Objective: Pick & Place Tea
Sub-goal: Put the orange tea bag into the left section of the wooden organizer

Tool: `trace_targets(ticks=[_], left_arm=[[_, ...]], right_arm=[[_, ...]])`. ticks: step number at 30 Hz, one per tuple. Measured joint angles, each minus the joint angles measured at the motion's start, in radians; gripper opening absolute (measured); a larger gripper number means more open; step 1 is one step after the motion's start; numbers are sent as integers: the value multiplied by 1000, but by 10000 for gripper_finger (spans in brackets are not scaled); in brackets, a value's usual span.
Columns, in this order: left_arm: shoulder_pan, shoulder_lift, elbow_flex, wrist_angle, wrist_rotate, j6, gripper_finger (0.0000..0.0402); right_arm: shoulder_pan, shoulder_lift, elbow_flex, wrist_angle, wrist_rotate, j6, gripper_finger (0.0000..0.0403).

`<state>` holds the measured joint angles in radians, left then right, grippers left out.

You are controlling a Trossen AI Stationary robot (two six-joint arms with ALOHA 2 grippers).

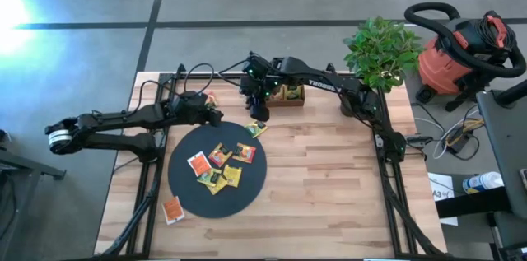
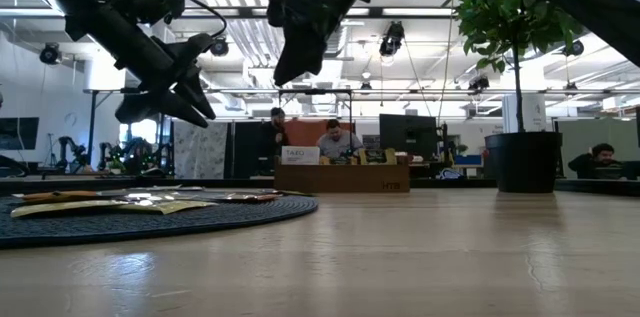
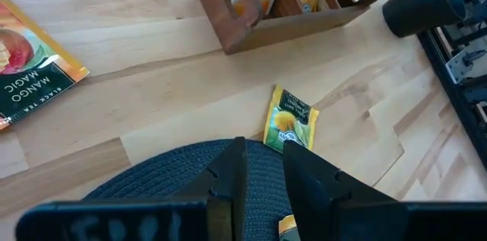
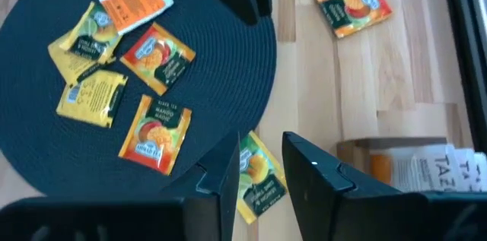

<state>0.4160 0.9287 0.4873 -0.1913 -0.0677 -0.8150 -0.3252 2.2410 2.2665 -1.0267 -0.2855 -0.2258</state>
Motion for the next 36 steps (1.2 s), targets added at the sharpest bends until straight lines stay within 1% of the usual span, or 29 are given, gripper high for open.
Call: trace_targets(ticks=[10, 16, 26, 36], left_arm=[[0, 0, 0, 0, 0, 0, 83], [0, 0, 0, 0, 0, 0, 83], [0, 0, 0, 0, 0, 0, 83], [0, 0, 0, 0, 0, 0, 83]], right_arm=[[0, -28, 0, -9, 0, -17, 93], [0, -30, 0, -10, 0, -22, 86], [2, -30, 0, -9, 0, -33, 86], [37, -46, 0, -17, 0, -7, 80]])
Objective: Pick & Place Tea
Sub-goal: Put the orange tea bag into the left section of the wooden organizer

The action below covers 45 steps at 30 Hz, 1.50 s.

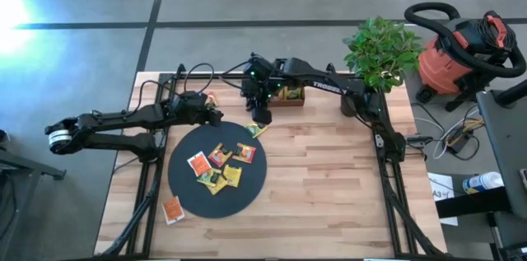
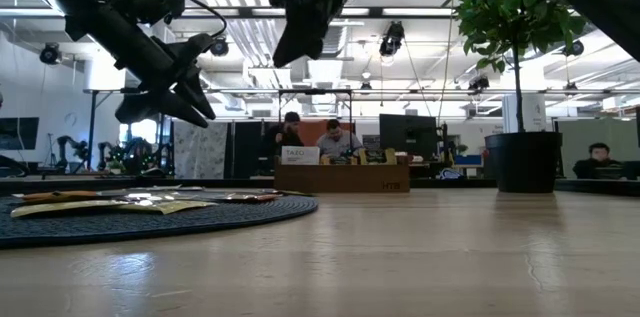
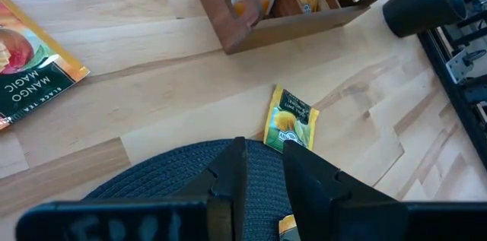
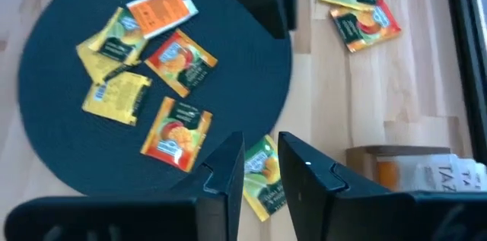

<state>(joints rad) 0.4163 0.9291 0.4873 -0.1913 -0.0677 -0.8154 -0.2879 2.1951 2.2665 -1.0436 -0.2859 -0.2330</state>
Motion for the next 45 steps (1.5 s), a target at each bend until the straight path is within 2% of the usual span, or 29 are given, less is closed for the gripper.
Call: trace_targets(ticks=[13, 16, 23, 28, 33, 36, 40, 42, 45], left_arm=[[0, 2, 0, 19, 0, -19, 83], [-4, 7, 0, 20, -1, -111, 83], [-9, -11, 16, 18, 11, -128, 83], [-14, -48, 35, 17, 110, -136, 83], [-37, -90, 35, 19, 329, -152, 83], [-76, -117, 33, -28, 403, -168, 83], [-191, -164, 64, -187, 388, -169, 83], [-282, -186, 94, -298, 315, -166, 83], [-466, -200, 149, -435, 136, -145, 83]], right_arm=[[66, -4, 0, -24, 0, 58, 75], [81, -5, 0, -50, 21, 62, 75], [103, -5, 0, -53, 60, 75, 74], [102, -5, 0, -53, 61, 97, 70], [103, -5, 0, -53, 61, 103, 73], [103, -5, 0, -53, 61, 104, 75], [103, -5, 0, -53, 61, 107, 72], [103, -5, 0, -53, 61, 118, 69], [103, -5, 0, -53, 61, 128, 68]])
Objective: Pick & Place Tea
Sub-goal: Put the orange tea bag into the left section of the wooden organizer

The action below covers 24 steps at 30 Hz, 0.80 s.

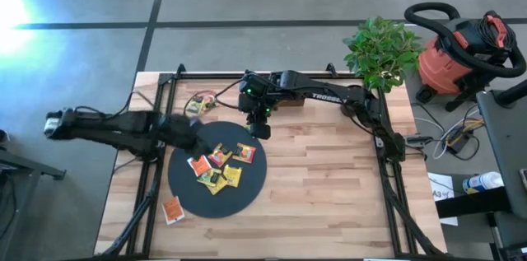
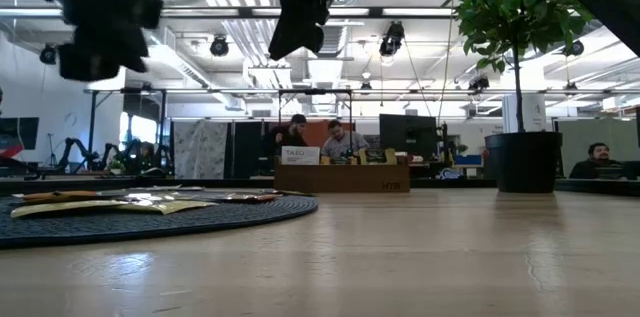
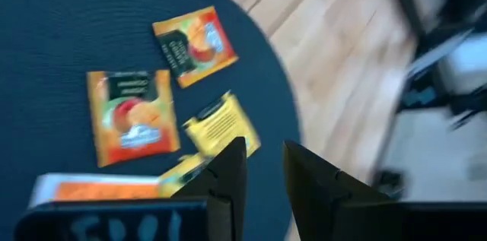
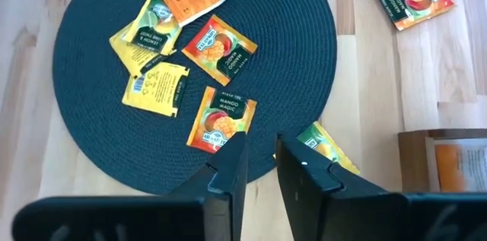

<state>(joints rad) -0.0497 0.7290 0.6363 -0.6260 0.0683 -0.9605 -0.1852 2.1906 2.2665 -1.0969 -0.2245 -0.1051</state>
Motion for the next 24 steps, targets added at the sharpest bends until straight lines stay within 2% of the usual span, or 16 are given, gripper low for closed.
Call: trace_targets(ticks=[5, 7, 10, 16, 24], left_arm=[[-366, 32, 47, -75, -281, -60, 83], [-504, 62, 51, -73, -351, -137, 83], [-669, 124, 52, -74, -404, -305, 83], [-878, 293, 53, -76, -390, -521, 83], [-921, 537, 173, -121, -254, -622, 83]], right_arm=[[0, 0, -3, 1, 18, 2, 72], [0, 0, -6, 4, 19, 7, 73], [0, 0, -16, 27, 18, 45, 70], [10, 0, -37, 52, 18, 77, 70], [51, 0, -53, 44, 16, 60, 69]])
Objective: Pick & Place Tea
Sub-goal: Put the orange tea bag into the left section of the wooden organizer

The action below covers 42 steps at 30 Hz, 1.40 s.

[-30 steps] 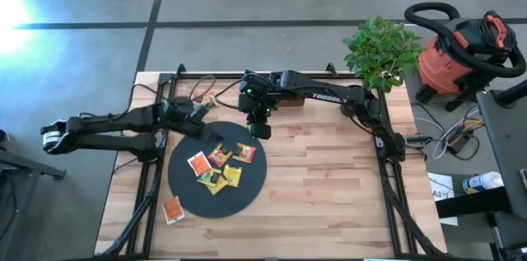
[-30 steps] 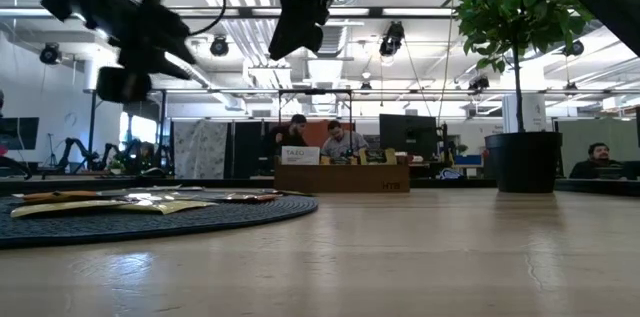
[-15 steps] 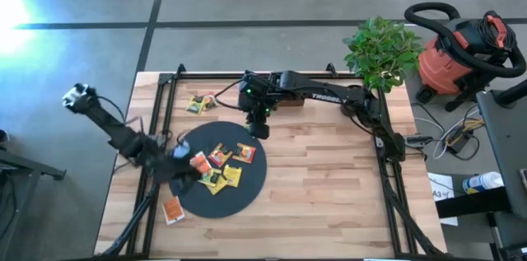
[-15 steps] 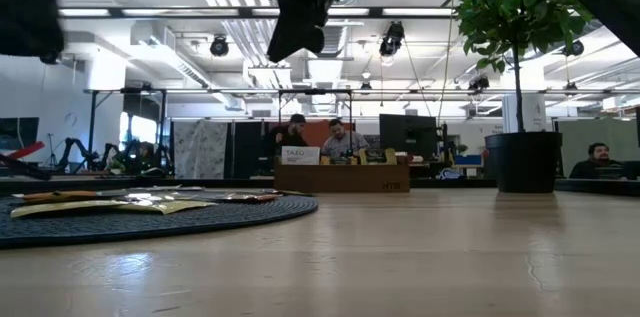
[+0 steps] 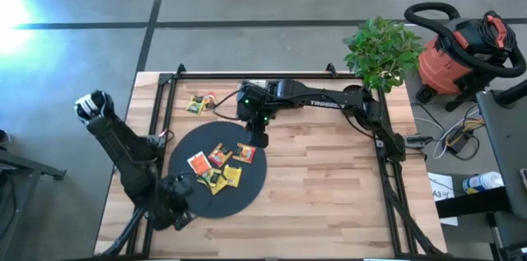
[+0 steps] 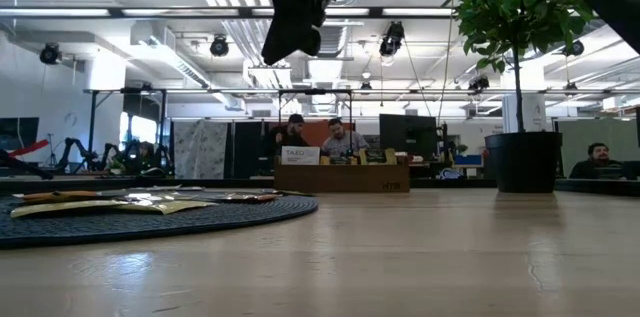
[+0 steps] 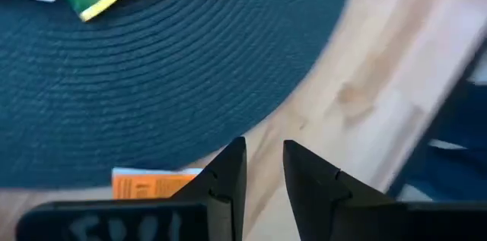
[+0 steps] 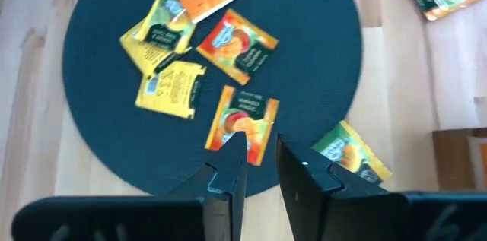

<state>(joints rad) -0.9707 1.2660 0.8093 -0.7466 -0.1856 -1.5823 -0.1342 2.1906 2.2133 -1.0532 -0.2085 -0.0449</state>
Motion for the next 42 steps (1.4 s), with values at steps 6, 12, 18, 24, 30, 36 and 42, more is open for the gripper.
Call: trace_targets(ticks=[6, 12, 18, 24, 30, 36, 42], left_arm=[[-14, 202, 172, -170, 82, -34, 83], [-41, 308, 289, -323, 107, -130, 83], [-39, 228, 226, -315, 168, -477, 83], [-39, 150, 123, -204, 286, -582, 83], [-39, 162, 26, -17, 365, -534, 83], [-38, 162, -46, -4, 339, -534, 83], [-32, 158, -143, 64, 297, -560, 83]], right_arm=[[32, 0, -5, -87, 0, -12, 66], [88, 0, -18, -122, 0, -14, 64], [116, 0, -41, -111, 1, -30, 65], [115, 0, -84, -112, 1, -53, 64], [117, 0, -121, -118, 1, -56, 70], [116, 0, -130, -110, 1, -68, 69], [115, 0, -127, -85, 1, -72, 64]])
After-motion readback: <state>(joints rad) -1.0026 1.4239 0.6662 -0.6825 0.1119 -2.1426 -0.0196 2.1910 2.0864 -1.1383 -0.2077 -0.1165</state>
